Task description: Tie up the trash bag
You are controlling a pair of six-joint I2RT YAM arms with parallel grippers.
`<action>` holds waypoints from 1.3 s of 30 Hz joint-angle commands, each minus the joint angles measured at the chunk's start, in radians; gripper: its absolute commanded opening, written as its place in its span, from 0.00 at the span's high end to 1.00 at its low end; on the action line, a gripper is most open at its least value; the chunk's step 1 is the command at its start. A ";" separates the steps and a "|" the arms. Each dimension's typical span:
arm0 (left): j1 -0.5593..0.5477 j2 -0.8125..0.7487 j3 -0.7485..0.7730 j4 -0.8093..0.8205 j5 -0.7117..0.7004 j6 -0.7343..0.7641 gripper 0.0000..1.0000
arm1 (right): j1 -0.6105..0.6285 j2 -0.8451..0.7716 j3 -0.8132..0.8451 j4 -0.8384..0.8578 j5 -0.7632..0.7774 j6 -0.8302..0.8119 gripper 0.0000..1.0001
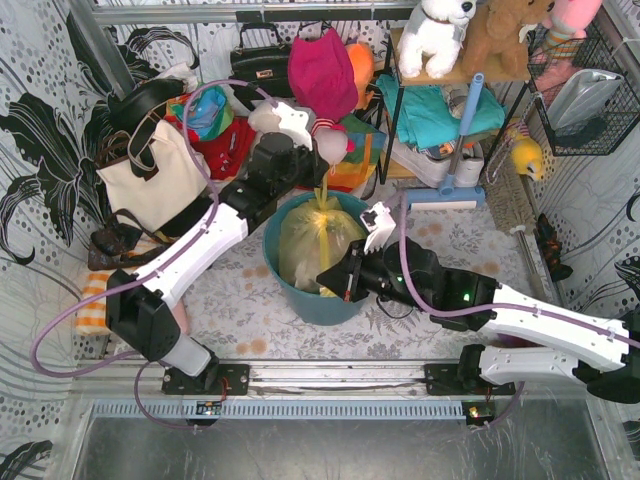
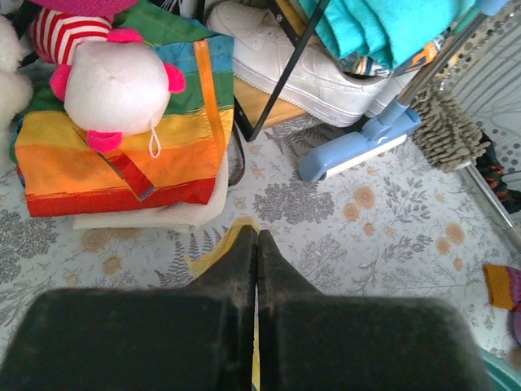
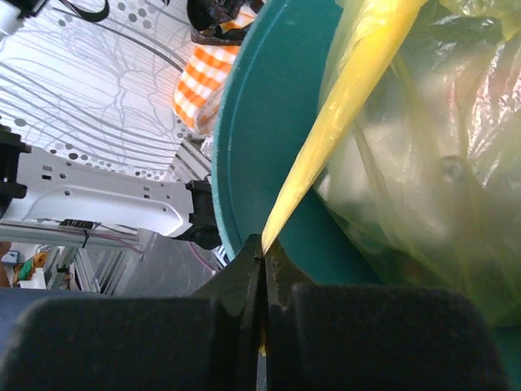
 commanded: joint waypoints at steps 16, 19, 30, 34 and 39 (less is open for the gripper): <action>0.004 -0.307 0.020 0.397 0.503 -0.162 1.00 | 0.002 0.118 0.391 0.188 0.231 -0.322 1.00; 0.004 -0.310 0.048 0.414 0.544 -0.196 1.00 | 0.002 0.137 0.420 0.187 0.226 -0.338 1.00; 0.003 -0.354 -0.170 0.426 0.559 -0.240 1.00 | -0.022 0.089 0.213 0.250 0.294 -0.261 1.00; 0.003 -0.355 -0.231 0.427 0.544 -0.252 1.00 | -0.040 0.090 0.180 0.265 0.264 -0.230 1.00; 0.004 -0.359 -0.194 0.418 0.532 -0.240 0.71 | -0.041 0.106 0.239 0.242 0.239 -0.235 0.85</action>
